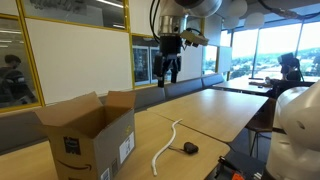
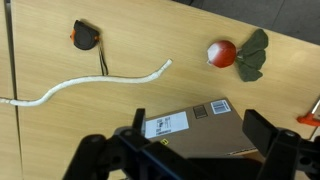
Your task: Put the radish, white rope and black measuring tape inside the brown box
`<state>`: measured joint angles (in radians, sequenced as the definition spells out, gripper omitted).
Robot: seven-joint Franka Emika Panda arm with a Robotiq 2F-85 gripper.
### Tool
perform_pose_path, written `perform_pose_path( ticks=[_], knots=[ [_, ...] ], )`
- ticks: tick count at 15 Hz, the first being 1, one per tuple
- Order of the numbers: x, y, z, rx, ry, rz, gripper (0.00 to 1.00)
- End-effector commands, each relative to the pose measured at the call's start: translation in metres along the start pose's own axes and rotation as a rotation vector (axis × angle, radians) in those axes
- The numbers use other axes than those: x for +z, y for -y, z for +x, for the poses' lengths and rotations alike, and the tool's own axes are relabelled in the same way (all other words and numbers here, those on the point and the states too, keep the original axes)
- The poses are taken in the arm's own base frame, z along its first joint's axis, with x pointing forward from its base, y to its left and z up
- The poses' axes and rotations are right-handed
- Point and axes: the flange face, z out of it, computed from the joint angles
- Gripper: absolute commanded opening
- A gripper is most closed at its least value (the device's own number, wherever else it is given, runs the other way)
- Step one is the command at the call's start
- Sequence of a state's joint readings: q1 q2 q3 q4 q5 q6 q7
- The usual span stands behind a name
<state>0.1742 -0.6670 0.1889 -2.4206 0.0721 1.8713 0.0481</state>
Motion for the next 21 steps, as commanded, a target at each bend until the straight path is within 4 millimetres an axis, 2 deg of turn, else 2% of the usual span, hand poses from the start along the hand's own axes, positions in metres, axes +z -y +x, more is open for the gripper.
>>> perform_pose_path(
  ticks=[1, 4, 8, 14, 19, 21],
  knots=[
    [0.002, 0.001, 0.0, 0.005, -0.027, 0.014, 1.0],
    [0.021, 0.004, 0.0, 0.027, -0.03, 0.042, 1.0],
    [0.075, 0.012, 0.001, 0.079, -0.004, 0.083, 1.0],
    [0.176, 0.037, 0.003, 0.201, -0.015, 0.092, 1.0],
    [0.261, 0.049, 0.009, 0.418, 0.048, 0.116, 1.0],
    [0.288, 0.052, 0.011, 0.52, 0.087, 0.123, 1.0]
  ],
)
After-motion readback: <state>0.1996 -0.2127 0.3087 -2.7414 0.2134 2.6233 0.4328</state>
